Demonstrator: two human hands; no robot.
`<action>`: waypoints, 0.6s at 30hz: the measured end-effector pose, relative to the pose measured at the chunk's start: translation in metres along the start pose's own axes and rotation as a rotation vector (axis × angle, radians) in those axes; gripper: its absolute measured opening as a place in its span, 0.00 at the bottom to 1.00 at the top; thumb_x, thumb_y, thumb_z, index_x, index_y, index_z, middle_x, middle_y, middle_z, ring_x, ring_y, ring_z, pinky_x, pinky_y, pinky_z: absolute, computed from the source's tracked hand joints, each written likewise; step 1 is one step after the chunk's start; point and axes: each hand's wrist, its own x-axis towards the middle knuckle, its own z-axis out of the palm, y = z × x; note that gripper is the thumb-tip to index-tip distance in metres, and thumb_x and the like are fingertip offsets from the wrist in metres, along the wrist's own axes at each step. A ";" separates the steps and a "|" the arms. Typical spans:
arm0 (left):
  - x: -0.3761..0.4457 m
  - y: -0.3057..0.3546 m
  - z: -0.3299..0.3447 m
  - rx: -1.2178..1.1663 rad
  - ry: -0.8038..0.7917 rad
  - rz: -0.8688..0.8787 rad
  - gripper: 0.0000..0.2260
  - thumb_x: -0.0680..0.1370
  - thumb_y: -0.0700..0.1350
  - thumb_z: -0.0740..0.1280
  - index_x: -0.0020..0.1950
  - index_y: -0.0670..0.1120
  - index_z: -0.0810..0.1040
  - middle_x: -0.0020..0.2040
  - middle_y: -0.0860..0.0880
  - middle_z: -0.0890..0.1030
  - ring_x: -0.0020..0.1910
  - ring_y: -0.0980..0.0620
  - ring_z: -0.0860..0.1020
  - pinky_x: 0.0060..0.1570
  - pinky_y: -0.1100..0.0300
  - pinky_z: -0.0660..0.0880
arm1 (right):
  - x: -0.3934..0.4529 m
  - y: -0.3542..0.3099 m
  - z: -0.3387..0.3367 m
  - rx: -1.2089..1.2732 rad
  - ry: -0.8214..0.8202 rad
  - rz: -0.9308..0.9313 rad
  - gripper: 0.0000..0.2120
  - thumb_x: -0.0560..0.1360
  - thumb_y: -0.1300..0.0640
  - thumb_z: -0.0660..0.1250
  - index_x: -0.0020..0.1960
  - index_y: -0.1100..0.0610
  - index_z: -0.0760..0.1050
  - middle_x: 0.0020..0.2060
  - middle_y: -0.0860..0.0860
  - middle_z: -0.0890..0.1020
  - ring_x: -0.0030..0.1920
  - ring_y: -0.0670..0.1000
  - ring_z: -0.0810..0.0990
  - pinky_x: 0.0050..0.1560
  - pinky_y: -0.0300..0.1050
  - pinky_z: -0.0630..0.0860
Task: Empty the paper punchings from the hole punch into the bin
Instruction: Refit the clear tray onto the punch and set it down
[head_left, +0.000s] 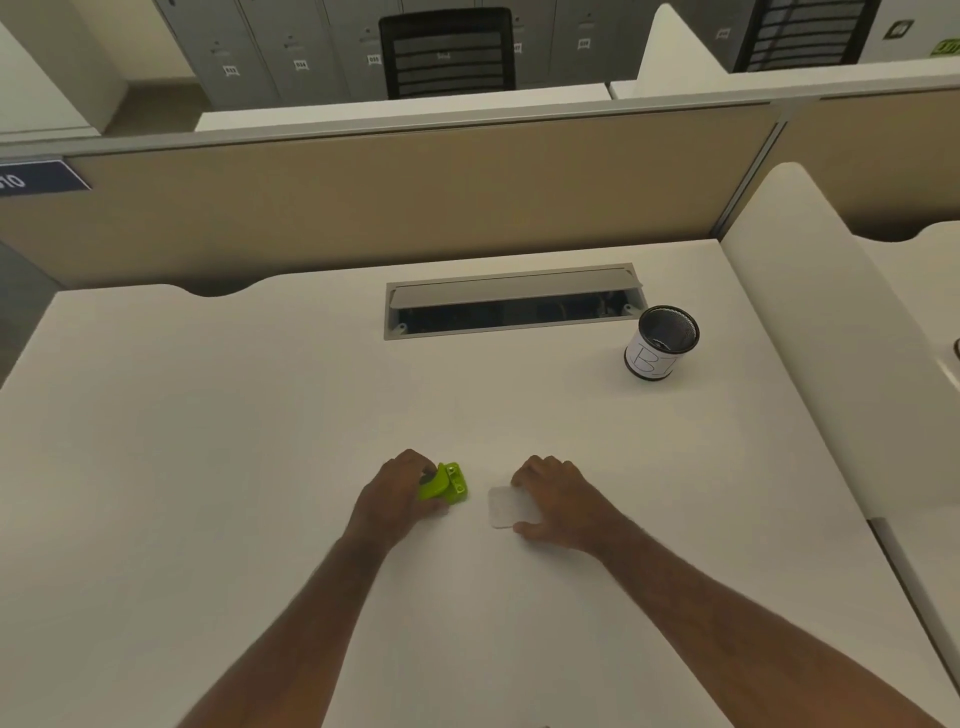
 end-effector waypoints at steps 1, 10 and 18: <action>0.000 0.001 0.001 -0.107 0.013 -0.047 0.20 0.71 0.51 0.83 0.58 0.49 0.81 0.57 0.53 0.82 0.55 0.50 0.80 0.50 0.54 0.77 | -0.001 0.002 0.001 -0.021 0.027 -0.001 0.26 0.73 0.39 0.69 0.65 0.54 0.75 0.59 0.50 0.78 0.58 0.55 0.77 0.60 0.52 0.71; -0.014 0.009 0.009 -0.811 0.042 -0.237 0.12 0.75 0.44 0.82 0.56 0.49 0.85 0.52 0.47 0.90 0.53 0.47 0.88 0.49 0.58 0.85 | -0.005 0.006 -0.003 0.482 -0.090 0.305 0.27 0.73 0.42 0.74 0.67 0.49 0.71 0.52 0.50 0.83 0.50 0.56 0.82 0.52 0.49 0.78; -0.039 0.027 0.006 -1.250 -0.089 -0.225 0.21 0.72 0.59 0.79 0.59 0.47 0.89 0.61 0.40 0.88 0.56 0.47 0.87 0.58 0.52 0.85 | -0.006 -0.015 -0.025 1.329 0.079 0.448 0.17 0.73 0.61 0.81 0.58 0.62 0.78 0.40 0.53 0.86 0.36 0.53 0.88 0.30 0.45 0.81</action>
